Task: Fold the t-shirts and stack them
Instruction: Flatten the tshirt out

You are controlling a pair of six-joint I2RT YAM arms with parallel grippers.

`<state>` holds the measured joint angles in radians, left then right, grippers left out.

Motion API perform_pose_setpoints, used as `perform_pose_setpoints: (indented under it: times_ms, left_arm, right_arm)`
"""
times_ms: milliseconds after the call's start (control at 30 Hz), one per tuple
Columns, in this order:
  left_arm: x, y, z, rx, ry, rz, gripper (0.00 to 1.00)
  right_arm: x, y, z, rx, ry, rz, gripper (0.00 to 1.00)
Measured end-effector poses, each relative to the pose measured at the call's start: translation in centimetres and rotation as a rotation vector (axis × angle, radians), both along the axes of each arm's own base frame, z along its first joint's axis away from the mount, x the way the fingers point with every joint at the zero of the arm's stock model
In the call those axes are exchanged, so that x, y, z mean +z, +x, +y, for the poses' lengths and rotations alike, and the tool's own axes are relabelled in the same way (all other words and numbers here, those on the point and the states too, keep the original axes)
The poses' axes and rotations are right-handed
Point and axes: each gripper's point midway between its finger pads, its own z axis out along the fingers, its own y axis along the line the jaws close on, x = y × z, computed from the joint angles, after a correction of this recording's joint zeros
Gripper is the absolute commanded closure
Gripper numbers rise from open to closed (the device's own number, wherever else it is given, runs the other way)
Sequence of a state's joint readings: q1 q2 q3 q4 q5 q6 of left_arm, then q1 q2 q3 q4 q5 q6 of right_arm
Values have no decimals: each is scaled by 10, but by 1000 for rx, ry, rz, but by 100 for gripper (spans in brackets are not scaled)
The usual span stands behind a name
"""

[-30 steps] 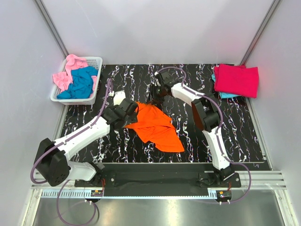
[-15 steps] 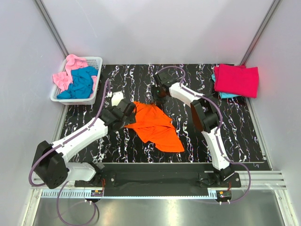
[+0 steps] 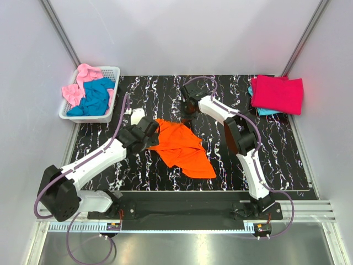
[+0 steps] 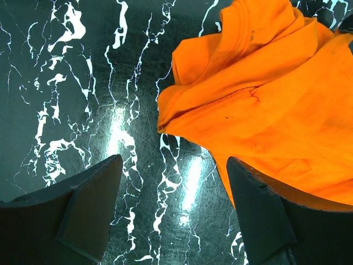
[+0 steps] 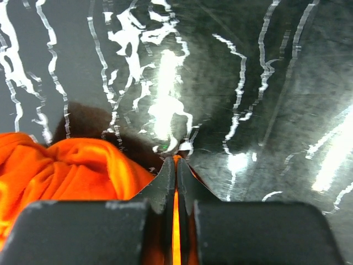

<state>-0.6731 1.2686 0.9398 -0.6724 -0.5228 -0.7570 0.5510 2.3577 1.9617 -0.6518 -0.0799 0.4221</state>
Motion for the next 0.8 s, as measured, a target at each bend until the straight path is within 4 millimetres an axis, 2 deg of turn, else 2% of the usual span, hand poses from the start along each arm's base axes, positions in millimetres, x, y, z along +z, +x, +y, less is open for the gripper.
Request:
perform_pose_setpoints:
  times_ms: [233,333,467,567,633,700,800]
  left_arm:
    - [0,0,-4,-24,-10,4,17]
    - [2,3,-16,-87,-42,4,14]
    - [14,15,-43,-201,-122,-55,14]
    - [30,32,-67,-282,-195,-159,18]
    - [34,40,-78,-327,-221,-220,26]
    - [34,47,-84,-361,-220,-254,36]
    - [28,62,-96,-407,-197,-283,41]
  right_arm:
    - [3,-1,-15,-36,-67,-15,100]
    - [23,-6,-19,-39,-63,-32,100]
    - [59,-7,-18,-38,-24,-87,100]
    - [79,-9,-14,-32,11,-110,100]
    - [84,-10,-12,-30,24,-113,100]
    - [84,-13,-10,-26,33,-105,100]
    - [79,-17,-10,-25,32,-86,100]
